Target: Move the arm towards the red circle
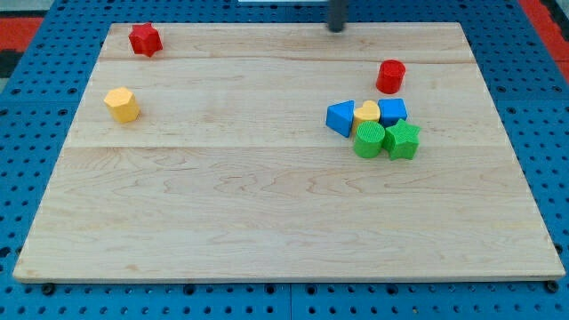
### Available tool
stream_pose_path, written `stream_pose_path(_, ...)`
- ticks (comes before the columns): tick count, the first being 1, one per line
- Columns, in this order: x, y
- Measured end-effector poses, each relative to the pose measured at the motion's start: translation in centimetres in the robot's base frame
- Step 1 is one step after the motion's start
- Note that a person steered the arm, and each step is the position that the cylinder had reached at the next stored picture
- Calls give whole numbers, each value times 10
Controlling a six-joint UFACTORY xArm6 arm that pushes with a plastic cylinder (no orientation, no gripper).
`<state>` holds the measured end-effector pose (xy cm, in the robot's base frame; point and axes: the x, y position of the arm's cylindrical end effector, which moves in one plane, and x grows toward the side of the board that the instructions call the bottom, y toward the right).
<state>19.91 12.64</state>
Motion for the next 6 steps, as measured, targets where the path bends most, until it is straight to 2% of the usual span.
stream_pose_path(1,6,91)
stream_pose_path(2,56,154)
stream_pose_path(3,125,154)
stream_pose_path(4,155,108)
stream_pose_path(5,123,71)
stream_pose_path(6,124,23)
